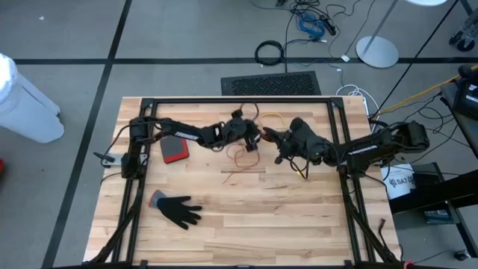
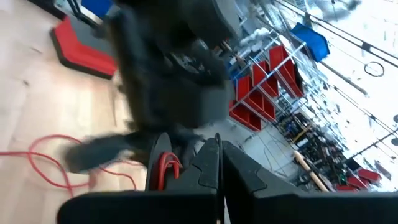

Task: Coil cords
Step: Uncoil the red wire from the spool

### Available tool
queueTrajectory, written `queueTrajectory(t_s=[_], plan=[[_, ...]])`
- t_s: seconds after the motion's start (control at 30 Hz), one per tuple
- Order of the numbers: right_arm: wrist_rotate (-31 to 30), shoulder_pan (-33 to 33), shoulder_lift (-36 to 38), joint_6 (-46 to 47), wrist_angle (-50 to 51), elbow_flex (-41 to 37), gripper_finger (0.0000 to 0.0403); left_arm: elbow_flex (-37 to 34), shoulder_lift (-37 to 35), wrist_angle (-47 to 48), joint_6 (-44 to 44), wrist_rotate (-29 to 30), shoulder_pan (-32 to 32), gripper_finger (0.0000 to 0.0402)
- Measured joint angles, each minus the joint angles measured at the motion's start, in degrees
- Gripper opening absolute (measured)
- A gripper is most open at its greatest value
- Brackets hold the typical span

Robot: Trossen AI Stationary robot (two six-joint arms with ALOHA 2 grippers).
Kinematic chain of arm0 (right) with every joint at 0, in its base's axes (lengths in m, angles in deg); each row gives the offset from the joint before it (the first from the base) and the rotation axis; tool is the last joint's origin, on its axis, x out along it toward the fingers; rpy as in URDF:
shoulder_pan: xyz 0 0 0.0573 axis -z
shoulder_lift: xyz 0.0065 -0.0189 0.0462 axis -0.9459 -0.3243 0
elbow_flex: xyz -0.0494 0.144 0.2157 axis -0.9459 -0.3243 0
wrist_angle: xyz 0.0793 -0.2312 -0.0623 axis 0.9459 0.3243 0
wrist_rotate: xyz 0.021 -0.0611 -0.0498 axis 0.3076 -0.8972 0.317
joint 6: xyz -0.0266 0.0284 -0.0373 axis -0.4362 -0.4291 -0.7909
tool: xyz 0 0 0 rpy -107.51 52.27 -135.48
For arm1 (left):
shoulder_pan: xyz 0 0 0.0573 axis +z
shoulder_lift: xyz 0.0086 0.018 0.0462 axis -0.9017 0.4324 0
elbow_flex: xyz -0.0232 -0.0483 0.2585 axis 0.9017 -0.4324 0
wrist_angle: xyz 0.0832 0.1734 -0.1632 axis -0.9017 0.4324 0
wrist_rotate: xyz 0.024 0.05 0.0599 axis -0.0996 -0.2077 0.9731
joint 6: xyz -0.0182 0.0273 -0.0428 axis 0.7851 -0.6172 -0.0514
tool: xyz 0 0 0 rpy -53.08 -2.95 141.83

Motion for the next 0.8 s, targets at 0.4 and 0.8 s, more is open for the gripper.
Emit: queueTrajectory(t_s=[0.4,0.8], plan=[[-5.1,-0.7,0.0,-0.3,6.4,0.0,0.0,0.0,-3.7,6.0,-0.1,1.0,3.2,0.0],[-9.4,2.0,0.0,1.9,11.0,0.0,0.0,0.0,-12.1,11.5,-1.7,1.0,0.0,0.0]])
